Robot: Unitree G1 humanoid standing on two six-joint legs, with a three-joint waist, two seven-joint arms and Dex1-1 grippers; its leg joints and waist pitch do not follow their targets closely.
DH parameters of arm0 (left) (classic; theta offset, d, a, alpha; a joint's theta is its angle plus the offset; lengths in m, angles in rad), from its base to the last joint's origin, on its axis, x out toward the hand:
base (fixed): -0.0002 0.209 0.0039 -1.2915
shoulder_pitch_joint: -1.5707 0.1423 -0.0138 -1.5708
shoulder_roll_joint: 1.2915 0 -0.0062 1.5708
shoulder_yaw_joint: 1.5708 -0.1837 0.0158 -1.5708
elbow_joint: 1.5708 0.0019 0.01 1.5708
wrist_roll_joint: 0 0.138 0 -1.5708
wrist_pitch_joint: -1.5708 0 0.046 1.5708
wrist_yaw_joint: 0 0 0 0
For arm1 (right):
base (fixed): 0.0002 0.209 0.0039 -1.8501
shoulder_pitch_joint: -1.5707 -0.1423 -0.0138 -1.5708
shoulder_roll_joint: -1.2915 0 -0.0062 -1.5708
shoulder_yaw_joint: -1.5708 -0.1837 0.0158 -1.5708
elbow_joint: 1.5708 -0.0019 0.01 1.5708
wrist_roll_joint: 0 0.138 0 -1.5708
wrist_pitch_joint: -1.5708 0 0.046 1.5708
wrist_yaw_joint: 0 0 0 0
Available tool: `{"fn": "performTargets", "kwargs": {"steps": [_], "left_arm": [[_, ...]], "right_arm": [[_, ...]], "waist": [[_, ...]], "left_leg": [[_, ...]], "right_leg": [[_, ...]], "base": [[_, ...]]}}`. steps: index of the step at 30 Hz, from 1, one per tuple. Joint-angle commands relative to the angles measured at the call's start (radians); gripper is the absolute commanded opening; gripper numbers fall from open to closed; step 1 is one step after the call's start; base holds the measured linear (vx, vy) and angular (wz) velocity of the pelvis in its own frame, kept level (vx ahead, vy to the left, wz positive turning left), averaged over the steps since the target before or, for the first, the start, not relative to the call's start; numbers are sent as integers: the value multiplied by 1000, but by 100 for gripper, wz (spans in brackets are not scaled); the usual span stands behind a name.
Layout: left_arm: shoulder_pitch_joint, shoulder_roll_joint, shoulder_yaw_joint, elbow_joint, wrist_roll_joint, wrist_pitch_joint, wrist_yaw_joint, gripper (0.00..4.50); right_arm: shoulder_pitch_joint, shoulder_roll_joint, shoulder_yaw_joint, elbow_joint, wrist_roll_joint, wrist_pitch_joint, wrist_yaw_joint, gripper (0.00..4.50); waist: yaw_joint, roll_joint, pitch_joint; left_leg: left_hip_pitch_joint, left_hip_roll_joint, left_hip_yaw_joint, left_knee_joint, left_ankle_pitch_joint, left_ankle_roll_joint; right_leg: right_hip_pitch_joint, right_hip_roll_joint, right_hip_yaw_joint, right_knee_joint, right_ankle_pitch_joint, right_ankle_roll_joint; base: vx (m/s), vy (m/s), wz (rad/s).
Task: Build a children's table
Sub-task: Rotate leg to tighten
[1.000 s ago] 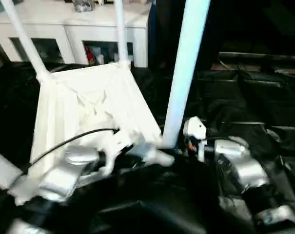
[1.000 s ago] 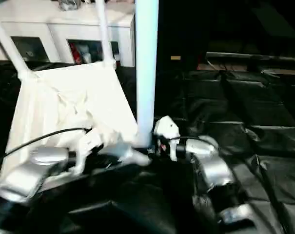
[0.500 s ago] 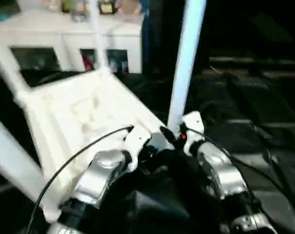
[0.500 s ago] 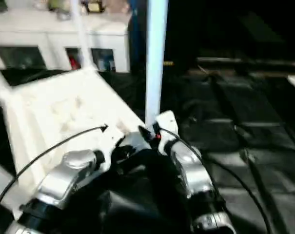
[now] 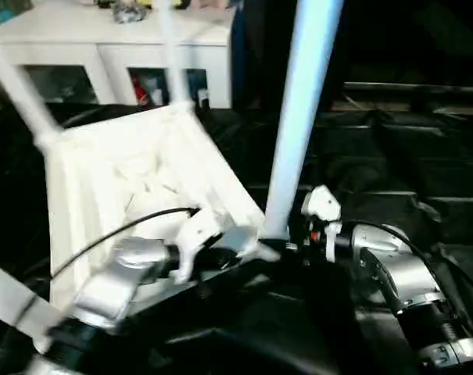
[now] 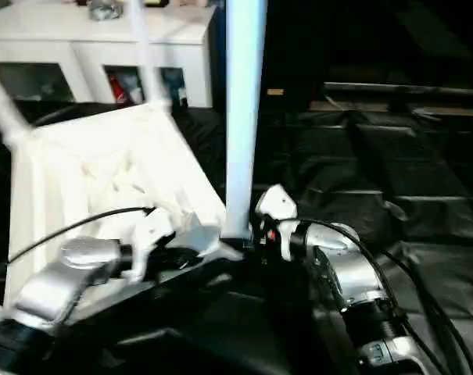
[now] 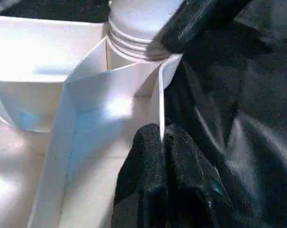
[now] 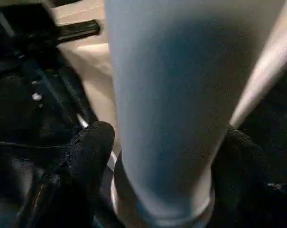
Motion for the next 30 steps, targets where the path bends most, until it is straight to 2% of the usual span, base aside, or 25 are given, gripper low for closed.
{"fn": "performTargets", "kwargs": {"steps": [1, 2, 3, 4, 9, 11, 17, 20, 21, 22, 23, 24, 25, 26, 27, 28, 29, 30], "left_arm": [[-15, -1, -20, -29, -36, -23, -45, 0], [-18, 6, -16, -20, -35, -30, -48, 0], [-20, 8, -13, -15, -34, -33, -50, 0], [-21, 9, -12, -14, -33, -34, -50, 0], [-26, 14, -3, -7, -40, -32, -46, 0], [-24, 15, 0, -11, -43, -31, -45, 0], [-13, 21, -3, -14, -43, -31, -41, 0], [-22, 1, 4, 2, -29, -13, 6, 0], [-34, -20, 7, 30, -1, -18, 66, 0], [-46, -43, 12, 60, 23, -27, 122, 0], [-55, -62, 15, 83, 38, -30, 163, 0], [-63, -81, 18, 101, 49, -29, 198, 0], [-73, -111, 25, 122, 56, -24, 245, 0], [-80, -135, 30, 137, 58, -18, 278, 0], [-80, -135, 30, 137, 58, -18, 278, 0], [-105, -218, 31, 189, 72, -9, 377, 0], [-109, -232, 28, 198, 75, -8, 390, 0], [-112, -251, 27, 207, 77, -7, 409, 0]], "right_arm": [[3, -3, 50, 29, -21, 4, 32, 327], [-6, 1, 55, 39, -24, -1, 33, 327], [-12, 7, 56, 46, -26, -2, 30, 327], [-14, 9, 56, 48, -26, -1, 28, 327], [-34, 20, 78, 86, -45, -17, 36, 302], [-37, 25, 77, 92, -40, -18, 35, 283], [-33, 29, 65, 89, -15, -12, 46, 272], [-11, 43, 51, 78, 0, 3, 26, 272], [3, 62, 43, 80, -7, 10, -20, 272], [14, 84, 34, 90, -21, 12, -83, 272], [20, 105, 25, 102, -35, 10, -143, 271], [24, 127, 15, 116, -50, 6, -207, 271], [27, 161, -1, 133, -63, 6, -293, 270], [29, 188, -14, 146, -69, 7, -359, 270], [29, 188, -14, 146, -69, 7, -359, 270], [21, 284, -55, 173, -66, 27, -536, 270], [19, 301, -58, 178, -68, 30, -562, 270], [18, 320, -51, 179, -77, 27, -585, 270]], "waist": [[-3, -2, -51], [-1, -4, -53], [-2, -7, -52], [-3, -8, -49], [-5, -13, -40], [-5, -14, -38], [-5, -9, -41], [-5, -10, -40], [-4, -5, -40], [-4, -5, -33], [-3, -6, -34], [-7, 0, -30], [-8, -4, -30], [-11, -5, -27], [-12, -4, -26], [-19, 23, -25], [-25, 13, -22], [-26, 6, -24]], "left_leg": [[8, 45, -4, -64, -150, 94], [9, 44, -1, -61, -132, 99], [4, 44, 0, -62, -127, 106], [0, 45, 0, -64, -131, 107], [4, 48, 1, -71, -210, 76], [3, 47, 0, -72, -216, 69], [4, 47, 0, -71, -198, 70], [3, 47, 0, -72, -200, 71], [3, 47, -1, -72, -203, 68], [8, 48, 2, -76, -243, 50], [11, 48, 2, -78, -261, 41], [12, 47, 1, -81, -293, 22], [12, 46, -4, -84, -325, 5], [10, 45, -4, -86, -336, -1], [14, 43, -5, -87, -361, -11], [19, 44, -7, -88, -394, -30], [14, 43, -8, -90, -402, -35], [11, 39, -15, -93, -421, -40]], "right_leg": [[36, -45, 35, -62, -38, -284], [35, -45, 36, -59, -6, -293], [38, -45, 34, -57, 3, -296], [40, -47, 33, -57, -13, -290], [34, -53, 38, -69, -139, -265], [34, -53, 39, -70, -154, -257], [35, -52, 38, -67, -114, -261], [35, -52, 38, -67, -112, -265], [35, -52, 38, -67, -114, -265], [29, -50, 40, -76, -156, -257], [29, -51, 40, -78, -182, -253], [25, -50, 41, -84, -231, -237], [29, -54, 40, -87, -290, -220], [26, -54, 41, -90, -321, -206], [21, -56, 42, -96, -377, -184], [16, -54, 42, -102, -392, -171], [17, -54, 41, -104, -400, -167], [24, -53, 37, -102, -438, -144]], "base": [[0, 0, 0], [0, 0, 0], [0, 0, 0], [0, 0, 0], [0, 0, 0], [0, 0, 0], [0, 0, 0], [0, 0, 0], [0, 0, 0], [0, 0, 0], [0, 0, 0], [0, 0, 0], [0, 0, 0], [0, 0, 0], [0, 0, 0], [0, 0, 0], [0, 0, 0], [0, 0, 0]]}}
